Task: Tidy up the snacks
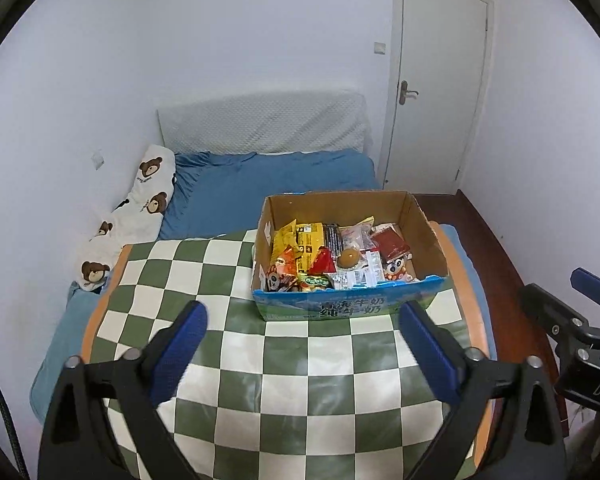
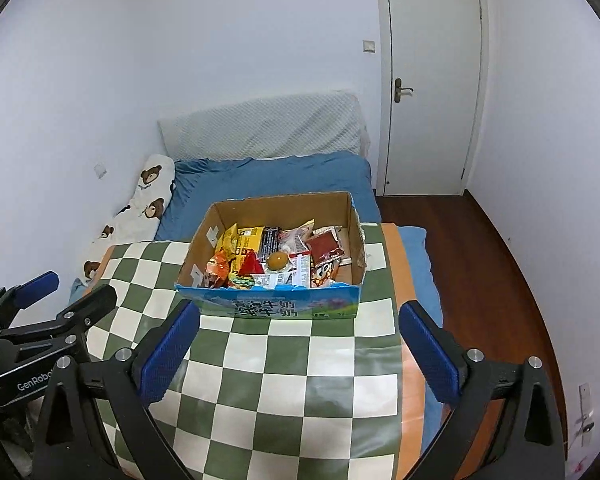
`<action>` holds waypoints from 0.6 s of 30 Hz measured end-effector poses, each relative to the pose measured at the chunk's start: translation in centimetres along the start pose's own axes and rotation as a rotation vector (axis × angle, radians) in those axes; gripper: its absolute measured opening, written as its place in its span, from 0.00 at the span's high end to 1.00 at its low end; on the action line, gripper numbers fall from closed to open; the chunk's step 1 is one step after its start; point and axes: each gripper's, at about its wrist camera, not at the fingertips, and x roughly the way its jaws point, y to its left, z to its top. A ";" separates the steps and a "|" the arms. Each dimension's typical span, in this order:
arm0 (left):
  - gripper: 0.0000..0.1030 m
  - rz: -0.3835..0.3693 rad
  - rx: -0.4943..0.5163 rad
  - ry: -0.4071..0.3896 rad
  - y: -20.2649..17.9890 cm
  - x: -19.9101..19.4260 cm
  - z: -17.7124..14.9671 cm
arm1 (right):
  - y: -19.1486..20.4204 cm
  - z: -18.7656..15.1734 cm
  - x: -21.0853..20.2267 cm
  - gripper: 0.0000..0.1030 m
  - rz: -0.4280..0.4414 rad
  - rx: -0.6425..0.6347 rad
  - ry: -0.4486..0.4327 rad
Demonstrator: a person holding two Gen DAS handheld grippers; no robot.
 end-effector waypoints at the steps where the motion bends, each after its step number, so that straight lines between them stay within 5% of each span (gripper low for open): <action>1: 0.02 0.003 0.006 0.002 -0.2 0.4 0.1 | -0.1 0.1 0.4 0.01 -0.007 0.003 0.002; 18: 0.00 0.028 -0.013 0.111 -0.4 9.5 2.3 | -2.2 1.9 9.2 0.01 -0.080 0.035 0.054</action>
